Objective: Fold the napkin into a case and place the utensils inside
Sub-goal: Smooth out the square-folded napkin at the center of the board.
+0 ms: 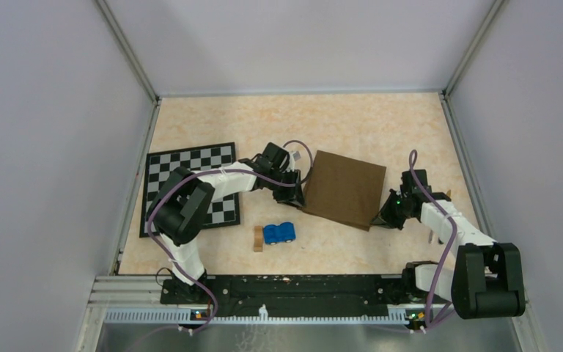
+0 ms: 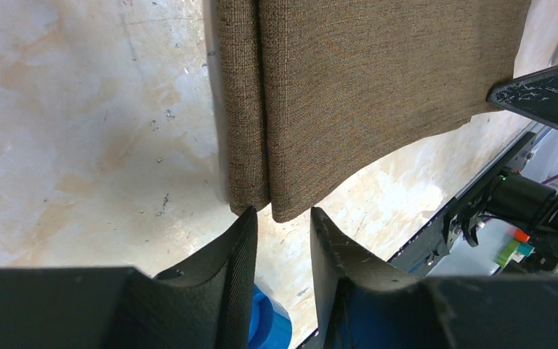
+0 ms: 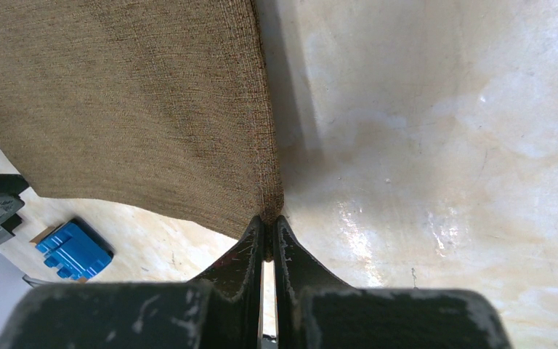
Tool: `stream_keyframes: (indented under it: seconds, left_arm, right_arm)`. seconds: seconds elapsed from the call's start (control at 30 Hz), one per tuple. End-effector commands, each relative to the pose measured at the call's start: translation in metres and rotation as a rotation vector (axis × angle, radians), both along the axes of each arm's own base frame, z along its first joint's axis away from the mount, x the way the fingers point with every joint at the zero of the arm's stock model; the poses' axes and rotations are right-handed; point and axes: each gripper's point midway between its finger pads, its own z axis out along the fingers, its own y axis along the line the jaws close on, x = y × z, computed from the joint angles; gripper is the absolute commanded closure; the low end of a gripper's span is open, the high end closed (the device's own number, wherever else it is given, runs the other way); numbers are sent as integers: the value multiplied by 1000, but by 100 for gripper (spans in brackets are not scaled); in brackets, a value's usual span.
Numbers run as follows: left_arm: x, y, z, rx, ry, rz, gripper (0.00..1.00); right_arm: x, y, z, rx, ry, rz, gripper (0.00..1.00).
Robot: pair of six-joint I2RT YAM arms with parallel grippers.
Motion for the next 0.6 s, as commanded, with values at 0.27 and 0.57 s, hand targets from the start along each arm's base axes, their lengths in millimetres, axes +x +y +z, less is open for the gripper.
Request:
stream_keyframes:
  seconds: [0.27,0.57]
  left_arm:
    - [4,-14,2,-35,-29,-34,69]
    - [6,-19,7,-53,-34,-37,91]
  right_arm:
    - [9,0,6,3,-34,3,98]
    - [9,-1,7,-5,-37,8,98]
